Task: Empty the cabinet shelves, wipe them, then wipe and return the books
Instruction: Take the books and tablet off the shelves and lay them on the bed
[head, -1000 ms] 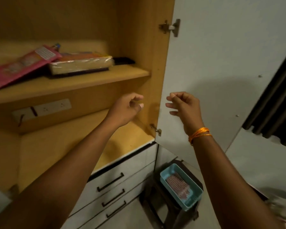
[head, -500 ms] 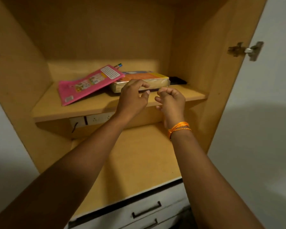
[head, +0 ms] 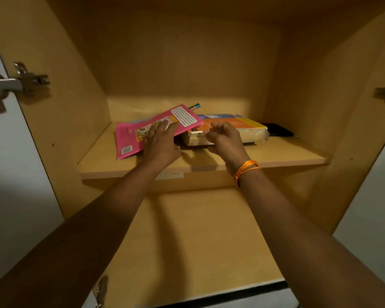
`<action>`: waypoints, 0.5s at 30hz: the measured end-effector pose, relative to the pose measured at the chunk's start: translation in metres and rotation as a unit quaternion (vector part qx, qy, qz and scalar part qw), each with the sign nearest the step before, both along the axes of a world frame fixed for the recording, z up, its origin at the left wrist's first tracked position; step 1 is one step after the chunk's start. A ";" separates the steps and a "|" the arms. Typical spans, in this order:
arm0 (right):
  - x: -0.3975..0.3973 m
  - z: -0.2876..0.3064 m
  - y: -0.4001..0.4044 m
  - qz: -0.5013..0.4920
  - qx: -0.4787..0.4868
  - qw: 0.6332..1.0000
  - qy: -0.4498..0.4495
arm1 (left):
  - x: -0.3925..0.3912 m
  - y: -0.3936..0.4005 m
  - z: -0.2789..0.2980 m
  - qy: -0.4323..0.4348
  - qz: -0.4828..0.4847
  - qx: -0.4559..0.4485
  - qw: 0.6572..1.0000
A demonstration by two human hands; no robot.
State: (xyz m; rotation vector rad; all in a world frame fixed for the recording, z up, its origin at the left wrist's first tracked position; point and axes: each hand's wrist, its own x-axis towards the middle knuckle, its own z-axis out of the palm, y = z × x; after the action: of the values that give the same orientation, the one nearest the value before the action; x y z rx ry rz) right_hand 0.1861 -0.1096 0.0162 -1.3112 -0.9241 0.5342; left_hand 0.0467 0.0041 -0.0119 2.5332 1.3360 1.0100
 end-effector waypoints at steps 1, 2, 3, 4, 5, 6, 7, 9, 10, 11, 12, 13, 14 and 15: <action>0.000 0.001 0.003 0.006 0.001 1.000 -0.004 | -0.002 0.005 -0.001 0.010 0.008 0.002 1.000; 0.001 0.003 0.008 0.017 0.002 1.000 -0.010 | -0.003 0.011 -0.002 0.019 0.019 0.008 1.000; 0.000 0.004 0.012 0.027 0.002 0.999 -0.018 | -0.004 0.017 -0.005 0.027 0.027 0.013 0.999; 0.001 0.004 0.016 0.036 -0.001 0.999 -0.025 | -0.005 0.023 -0.008 0.031 0.034 0.013 0.999; 0.000 0.003 0.020 0.042 -0.004 0.999 -0.031 | -0.006 0.027 -0.011 0.035 0.040 0.009 0.999; 0.000 0.002 0.023 0.047 -0.005 0.998 -0.032 | -0.006 0.030 -0.014 0.039 0.047 0.005 0.998; -0.002 0.002 0.027 0.051 -0.005 0.998 -0.031 | -0.006 0.032 -0.016 0.047 0.058 0.006 0.997; -0.003 0.001 0.032 0.052 -0.007 0.998 -0.026 | -0.005 0.035 -0.018 0.077 0.082 0.027 0.993; -0.002 0.001 0.034 0.052 -0.006 0.998 -0.025 | -0.005 0.036 -0.017 0.097 0.095 0.045 0.990; -0.002 0.000 0.035 0.054 -0.007 0.998 -0.026 | -0.006 0.038 -0.016 0.111 0.106 0.059 0.986; -0.001 0.001 0.037 0.055 -0.007 0.998 -0.029 | -0.007 0.040 -0.014 0.117 0.109 0.068 0.985; 0.000 0.001 0.037 0.057 -0.009 0.998 -0.033 | -0.008 0.042 -0.013 0.118 0.105 0.073 0.985; 0.001 0.002 0.038 0.055 -0.008 0.998 -0.034 | -0.008 0.042 -0.012 0.115 0.091 0.075 0.986; 0.002 0.002 0.039 0.056 -0.006 0.998 -0.034 | -0.009 0.042 -0.010 0.106 0.073 0.080 0.988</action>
State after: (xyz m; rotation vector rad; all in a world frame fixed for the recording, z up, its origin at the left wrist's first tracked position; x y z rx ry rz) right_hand 0.1883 -0.0706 0.0187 -1.2997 -1.0561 0.5851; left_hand 0.0377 0.0460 -0.0220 2.7609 1.5780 0.9275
